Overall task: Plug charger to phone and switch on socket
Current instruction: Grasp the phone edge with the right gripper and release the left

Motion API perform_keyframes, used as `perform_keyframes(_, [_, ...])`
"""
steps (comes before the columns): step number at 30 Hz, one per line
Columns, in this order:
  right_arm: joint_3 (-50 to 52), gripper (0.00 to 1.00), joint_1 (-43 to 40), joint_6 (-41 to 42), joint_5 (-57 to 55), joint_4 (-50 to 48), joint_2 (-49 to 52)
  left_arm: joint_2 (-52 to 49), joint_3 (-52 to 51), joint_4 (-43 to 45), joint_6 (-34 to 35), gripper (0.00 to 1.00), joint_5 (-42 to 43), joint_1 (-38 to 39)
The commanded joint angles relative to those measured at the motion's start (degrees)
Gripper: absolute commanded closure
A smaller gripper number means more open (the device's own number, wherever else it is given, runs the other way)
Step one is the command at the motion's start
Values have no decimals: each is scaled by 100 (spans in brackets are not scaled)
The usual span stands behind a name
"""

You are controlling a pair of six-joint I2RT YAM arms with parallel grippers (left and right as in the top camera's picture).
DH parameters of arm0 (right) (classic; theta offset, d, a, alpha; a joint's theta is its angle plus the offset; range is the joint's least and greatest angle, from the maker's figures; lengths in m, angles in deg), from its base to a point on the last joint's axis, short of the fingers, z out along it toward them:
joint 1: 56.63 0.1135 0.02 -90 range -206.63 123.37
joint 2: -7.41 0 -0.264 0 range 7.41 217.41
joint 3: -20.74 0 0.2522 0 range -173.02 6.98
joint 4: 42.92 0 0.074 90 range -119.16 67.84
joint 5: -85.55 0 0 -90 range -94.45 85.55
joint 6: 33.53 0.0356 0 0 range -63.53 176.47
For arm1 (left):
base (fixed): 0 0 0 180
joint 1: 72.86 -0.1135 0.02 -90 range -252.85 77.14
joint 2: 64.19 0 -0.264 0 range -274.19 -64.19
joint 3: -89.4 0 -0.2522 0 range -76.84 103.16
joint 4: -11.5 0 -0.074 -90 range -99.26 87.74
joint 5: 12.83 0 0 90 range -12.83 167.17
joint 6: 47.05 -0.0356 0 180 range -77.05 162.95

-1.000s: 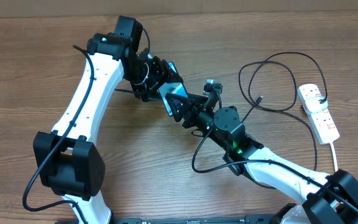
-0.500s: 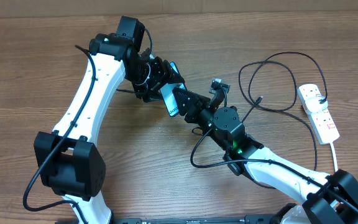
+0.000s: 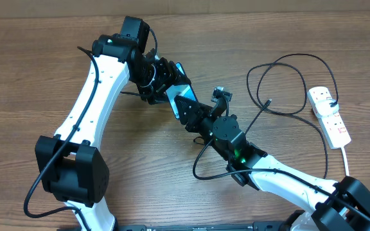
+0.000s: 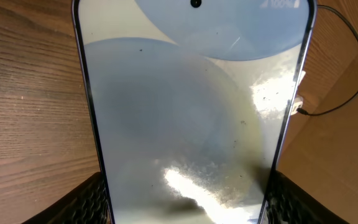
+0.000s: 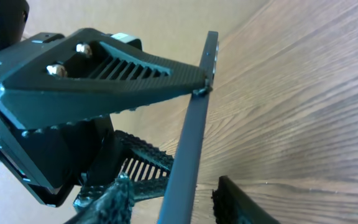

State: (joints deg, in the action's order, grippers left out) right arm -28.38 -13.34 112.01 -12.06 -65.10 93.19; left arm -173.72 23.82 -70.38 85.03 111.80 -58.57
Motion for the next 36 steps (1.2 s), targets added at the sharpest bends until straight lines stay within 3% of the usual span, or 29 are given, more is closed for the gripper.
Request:
perform_keyframes(1, [-146,65,26,0,-203,-17,17,15,184,7,81,41,70,76])
perform_keyframes(6, [-149,78,26,2,-199,-44,17,15,184,7,81,41,7,118])
perform_keyframes(28, [-146,85,74,0,-129,-76,17,15,184,2,79,36,-59,118])
perform_keyframes(36, [-146,89,74,0,-127,-31,17,15,184,2,76,24,-57,118])
